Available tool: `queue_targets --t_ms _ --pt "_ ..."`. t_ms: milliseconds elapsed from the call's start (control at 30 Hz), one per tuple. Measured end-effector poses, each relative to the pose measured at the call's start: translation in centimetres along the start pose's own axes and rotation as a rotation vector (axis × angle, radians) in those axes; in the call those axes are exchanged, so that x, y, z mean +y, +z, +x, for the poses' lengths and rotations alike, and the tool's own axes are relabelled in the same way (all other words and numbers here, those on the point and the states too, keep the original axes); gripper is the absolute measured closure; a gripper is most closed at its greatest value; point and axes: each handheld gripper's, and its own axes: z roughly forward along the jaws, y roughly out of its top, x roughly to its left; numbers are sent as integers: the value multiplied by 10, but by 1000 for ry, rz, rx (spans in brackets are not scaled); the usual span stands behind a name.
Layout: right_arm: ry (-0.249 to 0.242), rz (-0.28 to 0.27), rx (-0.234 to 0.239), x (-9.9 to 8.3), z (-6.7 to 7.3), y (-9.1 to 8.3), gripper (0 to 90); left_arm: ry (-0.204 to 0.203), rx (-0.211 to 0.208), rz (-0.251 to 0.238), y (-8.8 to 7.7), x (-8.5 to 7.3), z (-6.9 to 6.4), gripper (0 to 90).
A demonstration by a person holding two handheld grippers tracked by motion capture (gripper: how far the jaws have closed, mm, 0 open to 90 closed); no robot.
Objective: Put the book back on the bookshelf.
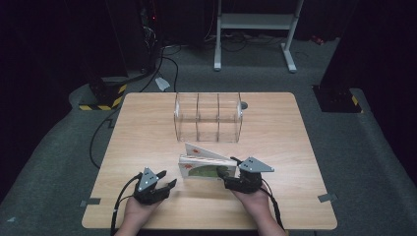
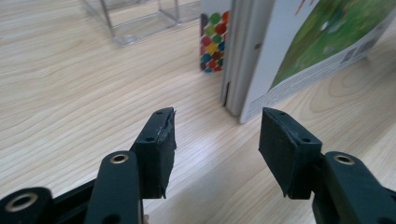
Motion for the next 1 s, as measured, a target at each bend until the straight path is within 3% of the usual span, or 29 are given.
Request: queue_targets --t_ms 200,467,833,1000 --pt "-18 -6 3 1 3 2 354 -45 18 14 -1 -3 7 443" --pt "-40 -9 5 0 4 0 409 -51 39 41 3 -3 12 437" --pt "-71 -26 29 -5 8 -8 570 -58 128 83 12 -2 26 427" --pt "-79 -29 40 -7 10 -11 623 -78 139 104 16 -1 29 401"
